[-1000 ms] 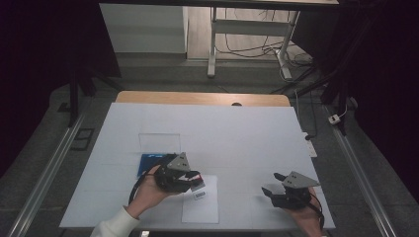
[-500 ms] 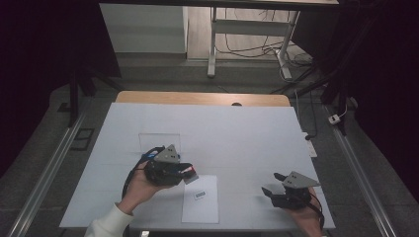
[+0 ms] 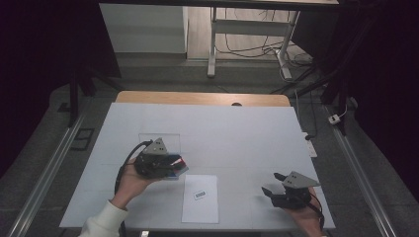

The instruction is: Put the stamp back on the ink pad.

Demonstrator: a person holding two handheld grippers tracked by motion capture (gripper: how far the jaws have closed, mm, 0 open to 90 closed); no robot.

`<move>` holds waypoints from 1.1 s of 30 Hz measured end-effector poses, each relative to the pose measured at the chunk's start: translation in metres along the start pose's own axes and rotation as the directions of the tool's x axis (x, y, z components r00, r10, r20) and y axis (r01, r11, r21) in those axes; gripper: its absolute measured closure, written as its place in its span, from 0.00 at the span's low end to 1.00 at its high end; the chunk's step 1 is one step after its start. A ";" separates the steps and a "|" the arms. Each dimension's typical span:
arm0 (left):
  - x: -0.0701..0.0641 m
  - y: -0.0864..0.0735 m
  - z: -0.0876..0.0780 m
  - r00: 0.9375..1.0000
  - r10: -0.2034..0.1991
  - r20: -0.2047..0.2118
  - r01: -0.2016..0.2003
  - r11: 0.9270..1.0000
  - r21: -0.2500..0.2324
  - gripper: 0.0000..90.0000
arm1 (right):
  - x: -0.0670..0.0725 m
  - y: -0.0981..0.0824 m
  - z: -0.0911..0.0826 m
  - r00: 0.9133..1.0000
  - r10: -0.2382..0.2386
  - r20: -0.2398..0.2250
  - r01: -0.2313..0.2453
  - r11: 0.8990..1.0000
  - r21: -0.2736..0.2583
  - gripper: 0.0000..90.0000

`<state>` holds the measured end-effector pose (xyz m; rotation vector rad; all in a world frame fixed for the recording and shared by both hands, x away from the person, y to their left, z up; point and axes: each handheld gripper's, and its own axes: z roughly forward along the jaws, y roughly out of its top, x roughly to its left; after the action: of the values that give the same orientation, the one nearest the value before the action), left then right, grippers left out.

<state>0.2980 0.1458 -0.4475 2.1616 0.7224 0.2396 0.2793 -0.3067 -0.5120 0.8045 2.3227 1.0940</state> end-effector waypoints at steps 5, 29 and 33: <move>0.006 -0.003 -0.003 1.000 -0.010 -0.027 0.010 1.000 0.005 0.78 | 0.000 0.000 0.000 1.000 0.006 -0.001 -0.006 1.000 -0.004 0.33; 0.042 -0.028 -0.002 0.987 -0.097 -0.130 0.106 0.992 0.067 0.78 | 0.000 0.000 0.000 1.000 0.003 -0.001 -0.003 1.000 0.000 0.33; 0.045 -0.031 0.001 0.984 -0.091 -0.155 0.106 0.990 0.094 0.78 | 0.000 -0.001 0.001 1.000 0.003 -0.002 -0.003 1.000 0.001 0.33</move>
<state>0.3218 0.1864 -0.4750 2.2138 0.9432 0.3228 0.2792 -0.3064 -0.5129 0.8075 2.3253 1.0952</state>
